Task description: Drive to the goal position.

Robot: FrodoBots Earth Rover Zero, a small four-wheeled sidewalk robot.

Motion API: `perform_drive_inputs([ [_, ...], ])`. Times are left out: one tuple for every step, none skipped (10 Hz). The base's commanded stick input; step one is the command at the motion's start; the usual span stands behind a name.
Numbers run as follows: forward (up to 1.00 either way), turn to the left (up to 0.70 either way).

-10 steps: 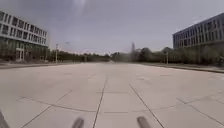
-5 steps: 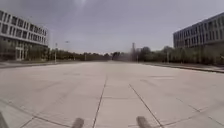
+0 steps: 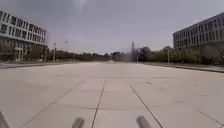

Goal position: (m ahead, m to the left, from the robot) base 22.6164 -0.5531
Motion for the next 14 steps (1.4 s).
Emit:
perform_drive_inputs([
  [0.7, 0.0],
  [0.7, 0.0],
  [0.7, 0.0],
  [0.7, 0.0],
  [0.7, 0.0],
  [0.7, 0.0],
  [0.7, 0.0],
  [0.7, 0.0],
  [0.7, 0.0],
  [0.7, 0.0],
  [0.7, 0.0],
  [0.7, 0.0],
  [0.7, 0.0],
  [0.7, 0.0],
])
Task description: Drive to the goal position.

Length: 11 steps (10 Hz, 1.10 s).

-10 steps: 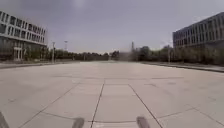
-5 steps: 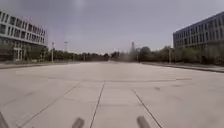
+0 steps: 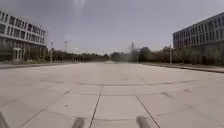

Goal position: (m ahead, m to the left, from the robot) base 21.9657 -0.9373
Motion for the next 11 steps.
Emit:
perform_drive_inputs([
  [0.7, 0.0],
  [0.7, 0.0],
  [0.7, 0.0],
  [0.7, 0.0],
  [0.7, 0.0],
  [0.7, 0.0],
  [0.7, 0.0],
  [0.7, 0.0],
  [0.7, 0.0],
  [0.7, 0.0],
  [0.7, 0.0],
])
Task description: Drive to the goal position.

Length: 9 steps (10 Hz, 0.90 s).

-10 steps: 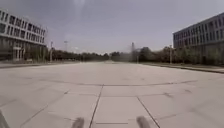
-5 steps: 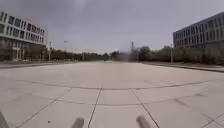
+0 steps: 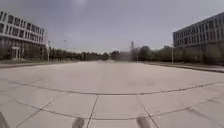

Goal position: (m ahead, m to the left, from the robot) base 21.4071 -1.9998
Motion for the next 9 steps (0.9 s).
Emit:
perform_drive_inputs([
  [0.7, 0.0],
  [0.7, 0.0],
  [0.7, 0.0],
  [0.7, 0.0],
  [0.7, 0.0],
  [0.7, 0.0],
  [0.7, 0.0],
  [0.7, 0.0],
  [0.7, 0.0],
])
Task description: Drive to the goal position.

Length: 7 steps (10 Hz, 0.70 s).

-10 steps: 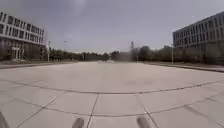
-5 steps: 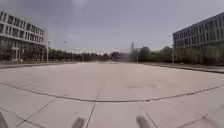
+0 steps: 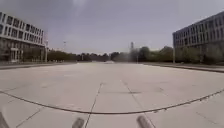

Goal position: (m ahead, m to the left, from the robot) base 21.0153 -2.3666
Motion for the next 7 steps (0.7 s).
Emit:
perform_drive_inputs([
  [0.7, 0.0],
  [0.7, 0.0],
  [0.7, 0.0],
  [0.7, 0.0],
  [0.7, 0.0],
  [0.7, 0.0],
  [0.7, 0.0],
])
